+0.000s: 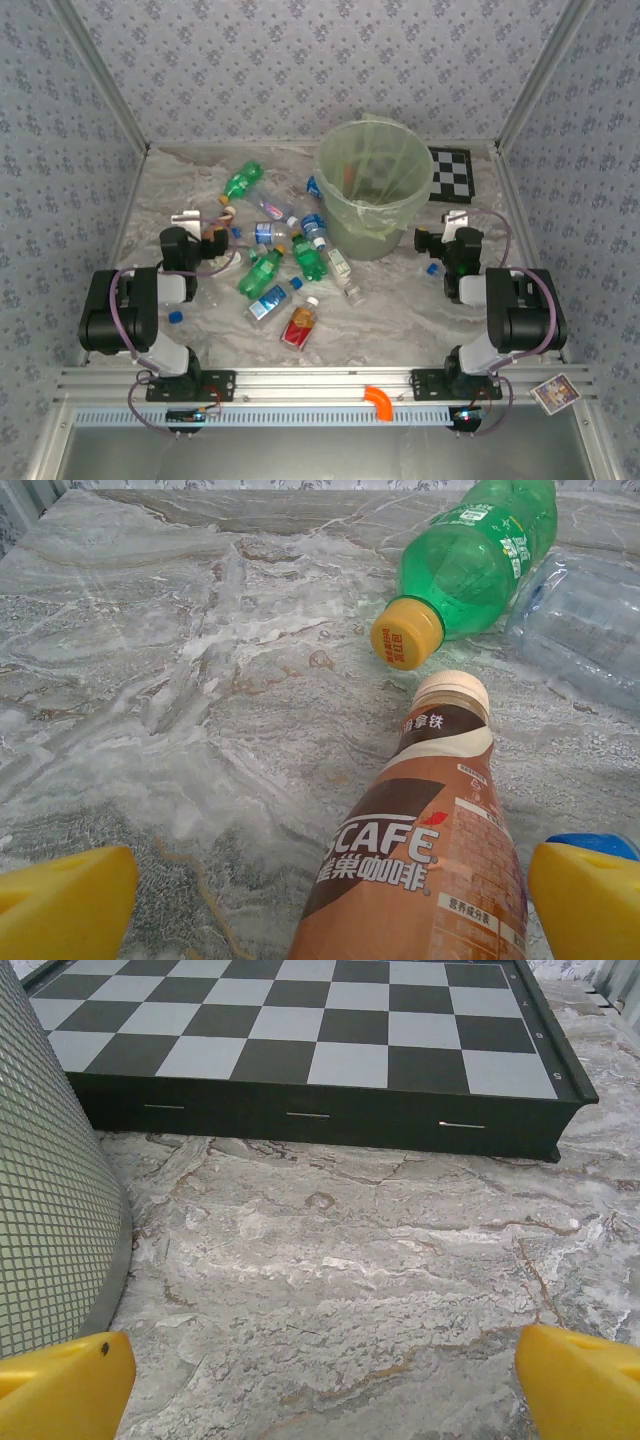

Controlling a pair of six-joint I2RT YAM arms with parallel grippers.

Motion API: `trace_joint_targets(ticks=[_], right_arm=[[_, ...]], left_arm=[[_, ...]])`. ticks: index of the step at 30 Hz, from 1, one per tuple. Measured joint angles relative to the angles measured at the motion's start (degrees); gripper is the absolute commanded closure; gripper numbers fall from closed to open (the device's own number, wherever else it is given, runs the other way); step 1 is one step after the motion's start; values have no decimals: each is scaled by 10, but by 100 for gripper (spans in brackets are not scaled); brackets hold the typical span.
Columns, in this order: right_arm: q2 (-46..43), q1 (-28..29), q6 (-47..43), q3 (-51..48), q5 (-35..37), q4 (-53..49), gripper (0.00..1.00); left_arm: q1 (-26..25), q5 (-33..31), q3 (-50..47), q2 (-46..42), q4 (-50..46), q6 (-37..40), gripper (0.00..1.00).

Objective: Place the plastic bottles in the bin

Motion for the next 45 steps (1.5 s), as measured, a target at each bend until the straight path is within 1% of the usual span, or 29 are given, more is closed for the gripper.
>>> trace_joint_targets(ticks=[25, 31, 34, 37, 39, 42, 45], right_arm=[[0, -6, 0, 0, -5, 0, 1], [-7, -7, 0, 0, -3, -5, 1], [-44, -7, 3, 0, 4, -35, 1], [-99, -6, 9, 2, 23, -72, 0], [-143, -7, 40, 16, 48, -122, 1], [-200, -15, 105, 57, 70, -221, 0], [-249, -26, 187, 116, 90, -333, 0]], left_arm=[[0, -13, 0, 0, -2, -5, 0], [1, -19, 11, -9, -36, -14, 0], [4, -29, 27, -42, -85, -20, 0], [5, -56, 68, -94, -177, -46, 0], [5, -93, 132, -121, -284, -84, 0], [7, -139, 260, -129, -432, -153, 0], [8, -144, 330, -139, -512, -210, 0]])
